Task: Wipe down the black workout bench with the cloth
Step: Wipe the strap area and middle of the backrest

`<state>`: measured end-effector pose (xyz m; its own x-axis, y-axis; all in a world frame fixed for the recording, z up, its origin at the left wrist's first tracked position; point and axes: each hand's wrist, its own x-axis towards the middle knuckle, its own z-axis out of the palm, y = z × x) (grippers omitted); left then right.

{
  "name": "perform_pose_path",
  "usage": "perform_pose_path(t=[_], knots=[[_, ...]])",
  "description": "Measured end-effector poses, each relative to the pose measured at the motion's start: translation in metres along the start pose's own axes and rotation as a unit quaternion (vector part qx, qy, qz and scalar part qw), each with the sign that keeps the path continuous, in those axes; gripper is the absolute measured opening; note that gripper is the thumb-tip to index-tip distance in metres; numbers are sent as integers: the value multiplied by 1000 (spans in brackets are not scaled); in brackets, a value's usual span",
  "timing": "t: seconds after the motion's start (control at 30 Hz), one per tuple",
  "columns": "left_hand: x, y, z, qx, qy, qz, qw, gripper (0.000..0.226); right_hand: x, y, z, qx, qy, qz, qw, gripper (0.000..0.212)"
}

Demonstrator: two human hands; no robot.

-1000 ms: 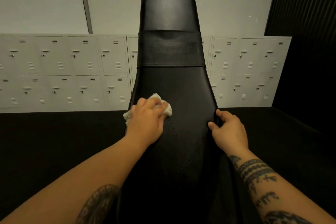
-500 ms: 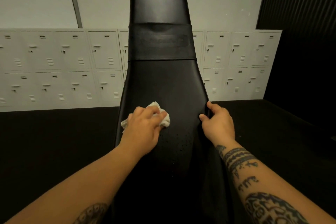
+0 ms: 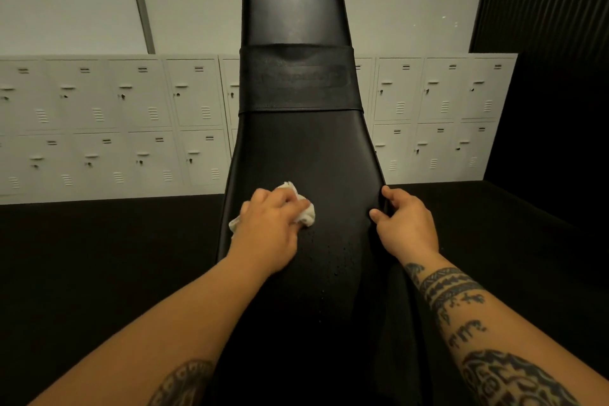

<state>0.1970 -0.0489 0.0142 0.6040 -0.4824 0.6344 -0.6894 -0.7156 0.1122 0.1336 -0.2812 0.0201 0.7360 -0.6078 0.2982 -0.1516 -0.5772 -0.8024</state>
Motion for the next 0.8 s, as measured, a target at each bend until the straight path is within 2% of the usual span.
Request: perform_pose_path(t=[0.03, 0.1, 0.2, 0.27, 0.33, 0.43, 0.53, 0.67, 0.73, 0.8], knots=[[0, -11, -5, 12, -17, 28, 999, 44, 0, 0, 0, 2, -1, -1, 1000, 56], [5, -36, -14, 38, -3, 17, 999, 45, 0, 0, 0, 5, -3, 2, 1000, 56], [24, -62, -23, 33, 74, -97, 992, 42, 1, -1, 0, -1, -1, 4, 1000, 56], [37, -54, -21, -8, 106, -190, 976, 41, 1, -1, 1, -10, 0, -1, 1000, 55], [44, -34, -14, -22, 125, -233, 964, 40, 1, 0, 1, -11, 5, -3, 1000, 55], [34, -3, 6, 9, 114, -142, 983, 37, 1, 1, 1, -10, 9, -5, 1000, 54], [18, 17, 21, 0, 66, -64, 996, 39, -1, 1, 2, -7, 10, -6, 1000, 54], [-4, 9, 16, 21, 0, 69, 997, 40, -4, 1, 0, -6, 6, -3, 1000, 56], [-6, -16, 4, 32, 19, 42, 998, 42, -5, -1, -2, -6, -1, -7, 1000, 56], [-4, -38, -8, 38, 52, -40, 997, 44, -7, -1, -1, -10, -1, -10, 1000, 57]])
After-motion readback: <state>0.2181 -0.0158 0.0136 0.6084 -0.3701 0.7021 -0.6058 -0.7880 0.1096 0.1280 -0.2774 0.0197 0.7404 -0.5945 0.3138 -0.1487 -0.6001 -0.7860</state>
